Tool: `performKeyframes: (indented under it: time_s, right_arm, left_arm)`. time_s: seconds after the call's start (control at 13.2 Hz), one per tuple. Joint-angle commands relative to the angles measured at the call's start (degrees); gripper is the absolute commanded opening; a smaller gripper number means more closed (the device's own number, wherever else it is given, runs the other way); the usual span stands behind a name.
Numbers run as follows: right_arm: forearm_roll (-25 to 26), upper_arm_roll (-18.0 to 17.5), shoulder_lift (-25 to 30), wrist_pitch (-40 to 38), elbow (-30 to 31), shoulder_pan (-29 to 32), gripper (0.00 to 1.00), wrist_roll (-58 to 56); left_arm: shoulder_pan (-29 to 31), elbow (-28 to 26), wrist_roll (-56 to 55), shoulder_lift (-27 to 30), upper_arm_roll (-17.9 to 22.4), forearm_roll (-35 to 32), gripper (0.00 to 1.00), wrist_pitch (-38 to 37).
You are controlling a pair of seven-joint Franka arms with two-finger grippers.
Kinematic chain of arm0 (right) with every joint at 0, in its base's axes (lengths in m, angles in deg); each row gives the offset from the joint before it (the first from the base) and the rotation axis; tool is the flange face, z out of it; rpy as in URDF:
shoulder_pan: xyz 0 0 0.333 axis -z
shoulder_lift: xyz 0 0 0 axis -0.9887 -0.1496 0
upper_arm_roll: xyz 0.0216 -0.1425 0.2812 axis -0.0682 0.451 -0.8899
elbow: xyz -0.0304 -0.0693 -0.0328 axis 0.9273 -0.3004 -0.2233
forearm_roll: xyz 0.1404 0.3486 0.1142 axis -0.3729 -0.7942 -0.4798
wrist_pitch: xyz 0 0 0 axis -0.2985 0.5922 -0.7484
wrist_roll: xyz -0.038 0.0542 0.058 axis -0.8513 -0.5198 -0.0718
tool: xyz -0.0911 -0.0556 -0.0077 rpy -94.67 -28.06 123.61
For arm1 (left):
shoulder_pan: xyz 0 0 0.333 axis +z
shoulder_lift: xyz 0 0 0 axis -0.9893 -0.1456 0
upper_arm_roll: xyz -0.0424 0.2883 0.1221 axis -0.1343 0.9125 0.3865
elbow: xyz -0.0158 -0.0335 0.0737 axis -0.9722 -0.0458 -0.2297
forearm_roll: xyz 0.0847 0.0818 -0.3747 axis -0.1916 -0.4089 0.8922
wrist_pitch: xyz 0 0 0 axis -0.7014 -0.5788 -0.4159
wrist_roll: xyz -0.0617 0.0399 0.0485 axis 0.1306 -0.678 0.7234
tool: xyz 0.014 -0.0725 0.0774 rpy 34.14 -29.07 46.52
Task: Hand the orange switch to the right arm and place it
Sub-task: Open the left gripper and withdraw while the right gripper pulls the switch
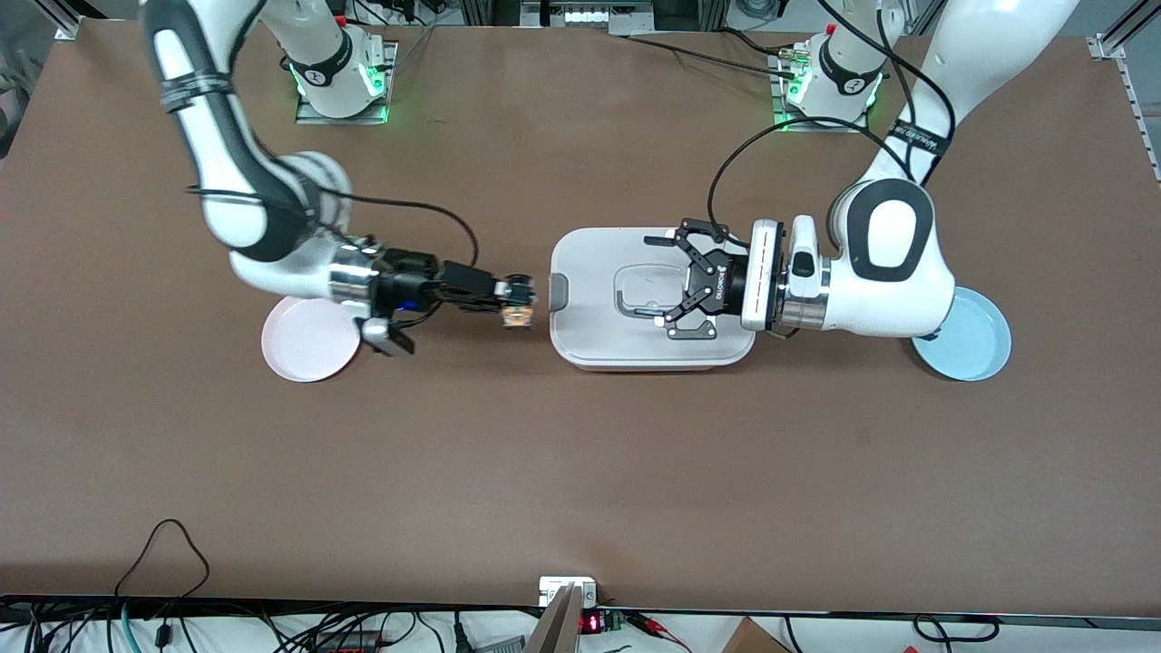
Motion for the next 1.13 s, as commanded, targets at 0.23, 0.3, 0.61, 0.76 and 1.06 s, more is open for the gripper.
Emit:
performKeyframes:
  time_s: [0.23,0.3,0.61,0.76,1.06]
  right_arm:
    - [13.01,-0.84,1.64,-15.79,0.15,12.89,0.00,1.73]
    - [13.62,-0.84,1.64,-16.07,0.06,13.34,0.00,1.81]
    - [30.09,0.47,4.80,-13.70,-3.00,13.52,0.00,11.09]
    - [44.06,2.41,7.78,-14.31,-6.25,13.34,0.00,18.39]
    - [72.61,2.60,13.94,-15.98,-11.79,12.73,0.00,33.78]
  left_arm:
    - [5.65,6.80,-26.15,0.86,-0.11,-27.66,1.00,-13.65]
    - [5.65,8.82,-30.37,0.86,0.15,-30.48,1.00,-16.29]
    - [5.57,17.27,-48.13,0.42,-0.11,-49.37,1.00,-26.67]
    - [5.39,19.73,-54.64,1.03,-0.28,-56.23,1.00,-31.32]
    - [4.95,30.62,-73.28,1.21,-0.72,-69.25,1.00,-41.96]
